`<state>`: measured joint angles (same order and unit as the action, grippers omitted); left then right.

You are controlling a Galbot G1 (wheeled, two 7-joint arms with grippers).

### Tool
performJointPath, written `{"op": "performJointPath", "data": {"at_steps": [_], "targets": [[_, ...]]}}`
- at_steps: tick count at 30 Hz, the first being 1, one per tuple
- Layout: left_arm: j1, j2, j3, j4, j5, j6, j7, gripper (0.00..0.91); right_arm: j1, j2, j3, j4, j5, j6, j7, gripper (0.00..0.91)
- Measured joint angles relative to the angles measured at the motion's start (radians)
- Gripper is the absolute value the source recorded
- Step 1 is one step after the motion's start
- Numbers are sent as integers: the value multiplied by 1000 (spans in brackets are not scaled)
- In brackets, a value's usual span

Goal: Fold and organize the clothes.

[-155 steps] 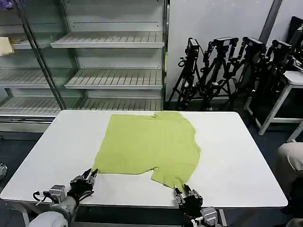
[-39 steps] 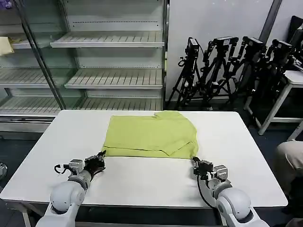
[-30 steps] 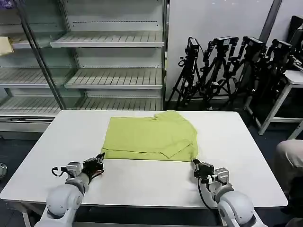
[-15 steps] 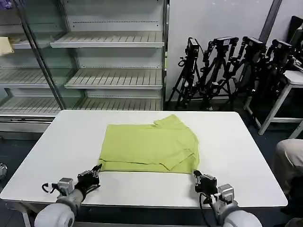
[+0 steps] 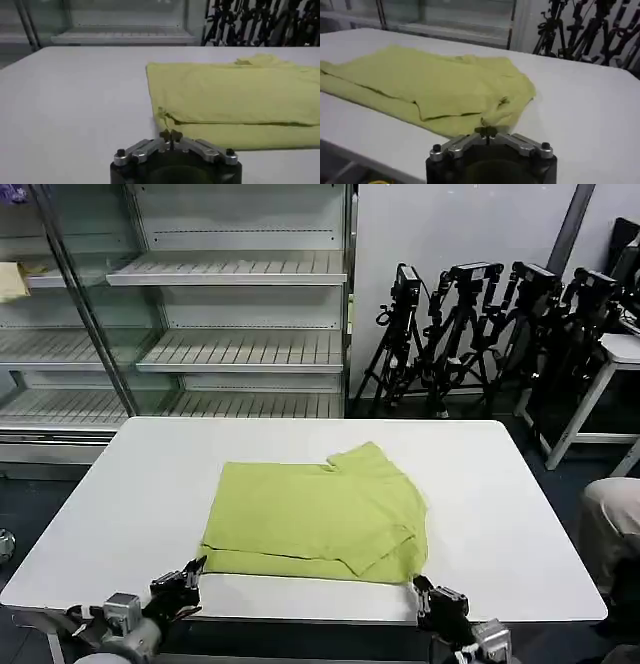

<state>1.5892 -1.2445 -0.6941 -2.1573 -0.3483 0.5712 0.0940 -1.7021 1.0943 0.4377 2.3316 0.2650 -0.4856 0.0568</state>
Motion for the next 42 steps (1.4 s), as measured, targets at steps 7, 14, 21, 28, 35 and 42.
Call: {"op": "performJointPath", "data": {"at_steps": [7,14,21,28,35,42], "targets": [[54,-10,-27,-26,14,-9,17,907,-57,-5,14,26,-18,7,1,907],[86,-19,-54,-77,50,0,22,907,-101,2,44,45,-23,6,-6,907],[65,-9,-69,-135,62,2,8,907,-102,-10,124,77,-6,5,-10,907],[-45,10,-33,-109,69,-2,12,907,27,-14,142,41,50,1,7,907],[-227,42,36,32,68,2,15,907,290,-7,57,-107,133,-38,53,907],[-395,75,103,196,31,4,7,907,566,32,-64,-309,192,-65,92,907]]}}
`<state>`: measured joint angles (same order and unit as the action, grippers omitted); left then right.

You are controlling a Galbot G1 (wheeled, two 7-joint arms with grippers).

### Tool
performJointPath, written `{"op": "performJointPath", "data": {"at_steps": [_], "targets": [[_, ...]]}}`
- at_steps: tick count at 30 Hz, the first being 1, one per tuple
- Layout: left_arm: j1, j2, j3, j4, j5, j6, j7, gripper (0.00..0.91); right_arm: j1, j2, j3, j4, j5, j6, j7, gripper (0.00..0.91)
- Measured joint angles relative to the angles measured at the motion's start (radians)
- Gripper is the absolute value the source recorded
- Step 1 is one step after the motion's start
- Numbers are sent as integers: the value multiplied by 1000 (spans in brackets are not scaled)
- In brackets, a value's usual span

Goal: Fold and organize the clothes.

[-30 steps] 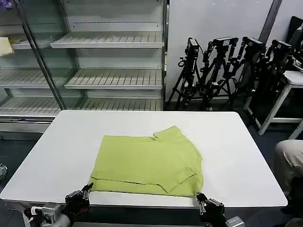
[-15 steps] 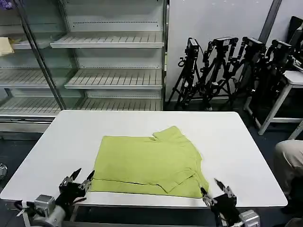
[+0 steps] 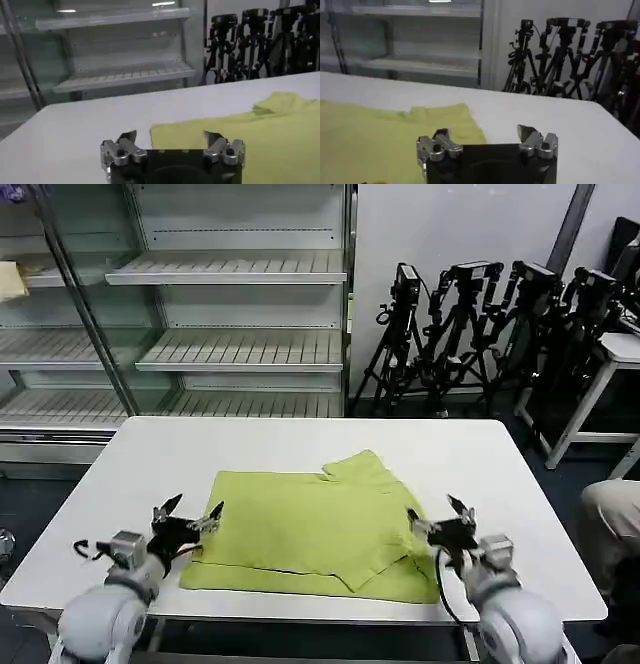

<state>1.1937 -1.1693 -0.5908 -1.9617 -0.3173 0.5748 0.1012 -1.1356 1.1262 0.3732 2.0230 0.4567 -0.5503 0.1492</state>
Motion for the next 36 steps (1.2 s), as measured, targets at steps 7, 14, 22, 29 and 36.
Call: {"op": "performJointPath", "data": {"at_steps": [7,14,22,29,36], "targets": [[-153,12,64,164,-31,0,-1,907,223,57,-118,-187,25,-12,47,907],[-276,25,113,301,-39,0,13,907,379,118,-191,-356,42,-19,78,907],[-354,44,126,418,-38,1,47,907,512,191,-223,-548,44,-18,88,907],[-378,42,133,475,-26,1,107,907,577,244,-242,-688,39,-8,85,907],[-396,33,137,506,-15,1,139,907,617,284,-249,-777,34,-2,81,907]]}}
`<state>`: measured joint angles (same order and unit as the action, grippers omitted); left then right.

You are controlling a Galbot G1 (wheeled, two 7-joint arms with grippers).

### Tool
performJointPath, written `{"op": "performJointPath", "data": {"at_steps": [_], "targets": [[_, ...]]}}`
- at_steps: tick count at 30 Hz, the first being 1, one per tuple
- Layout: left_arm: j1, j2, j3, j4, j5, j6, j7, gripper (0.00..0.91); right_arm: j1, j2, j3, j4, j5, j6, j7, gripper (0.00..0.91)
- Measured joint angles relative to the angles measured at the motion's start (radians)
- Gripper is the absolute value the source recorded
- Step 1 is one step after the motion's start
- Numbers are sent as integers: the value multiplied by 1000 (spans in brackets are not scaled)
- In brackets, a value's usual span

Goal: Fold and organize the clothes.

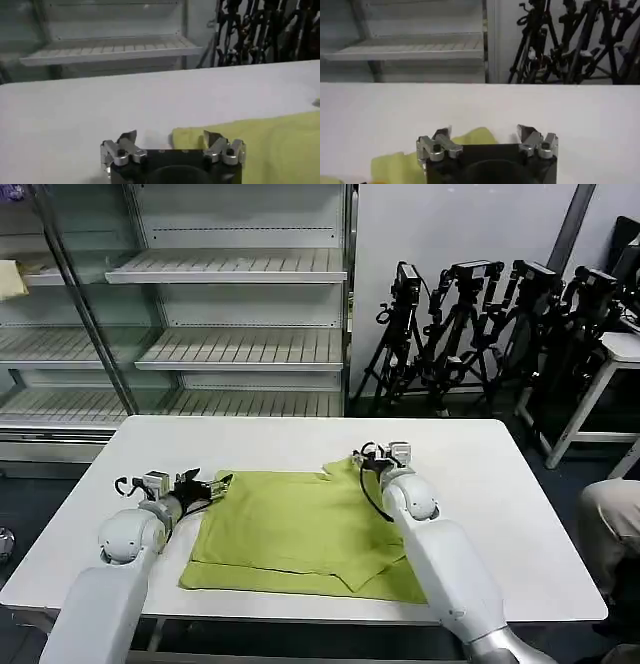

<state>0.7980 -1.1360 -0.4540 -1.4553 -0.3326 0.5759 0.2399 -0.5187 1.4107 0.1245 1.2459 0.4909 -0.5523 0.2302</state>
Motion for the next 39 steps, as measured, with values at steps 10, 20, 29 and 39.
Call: {"op": "performJointPath", "data": {"at_steps": [10,20,29,39], "targets": [[-10,-9,13,19,-1,0,7,20,15,10,-2,-44,7,-1,4,0],[-8,-12,13,17,-5,0,10,20,13,15,-1,-45,24,-9,3,0],[10,-5,10,1,-14,-7,6,20,3,14,-6,-27,28,-1,2,0],[49,21,1,-48,-55,-33,-23,20,-48,-24,-5,87,42,-4,8,0]]}}
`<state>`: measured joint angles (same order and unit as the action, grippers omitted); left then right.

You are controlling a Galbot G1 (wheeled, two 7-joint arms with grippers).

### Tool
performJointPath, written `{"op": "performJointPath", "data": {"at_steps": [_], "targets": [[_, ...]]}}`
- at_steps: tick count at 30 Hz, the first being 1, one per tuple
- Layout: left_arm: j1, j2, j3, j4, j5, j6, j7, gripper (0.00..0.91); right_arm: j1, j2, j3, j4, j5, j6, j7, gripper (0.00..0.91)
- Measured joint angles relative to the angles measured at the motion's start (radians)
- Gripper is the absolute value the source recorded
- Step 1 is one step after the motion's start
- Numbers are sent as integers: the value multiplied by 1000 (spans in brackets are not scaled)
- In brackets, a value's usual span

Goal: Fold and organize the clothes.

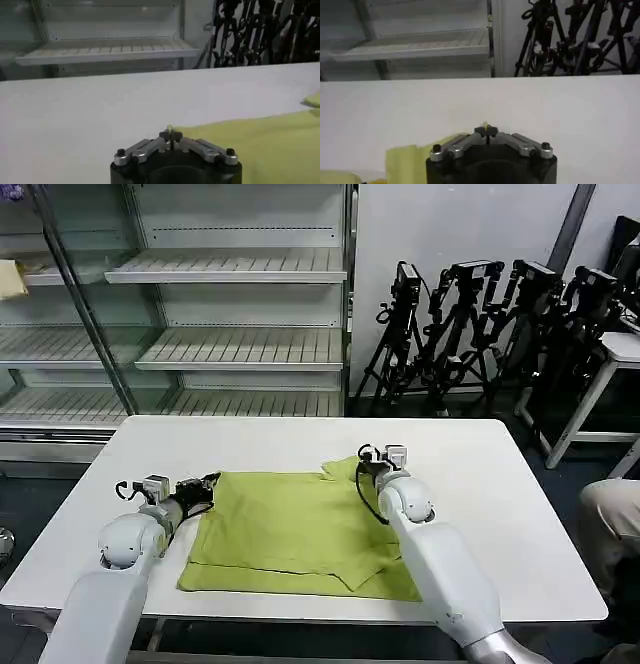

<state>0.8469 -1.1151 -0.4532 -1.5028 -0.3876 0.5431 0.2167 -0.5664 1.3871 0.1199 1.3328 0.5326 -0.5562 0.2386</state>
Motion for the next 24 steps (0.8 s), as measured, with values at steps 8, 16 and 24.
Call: {"op": "performJointPath", "data": {"at_steps": [8,16,24], "targets": [[67,9,-22,-90,-37,-10,-19,20,-88,-61,11,170,26,-14,3,0],[142,0,-45,-198,-57,-3,-52,10,-188,-129,39,334,44,-18,3,0],[227,-7,-65,-299,-51,-14,-85,20,-302,-172,65,467,47,-14,-6,0]]}}
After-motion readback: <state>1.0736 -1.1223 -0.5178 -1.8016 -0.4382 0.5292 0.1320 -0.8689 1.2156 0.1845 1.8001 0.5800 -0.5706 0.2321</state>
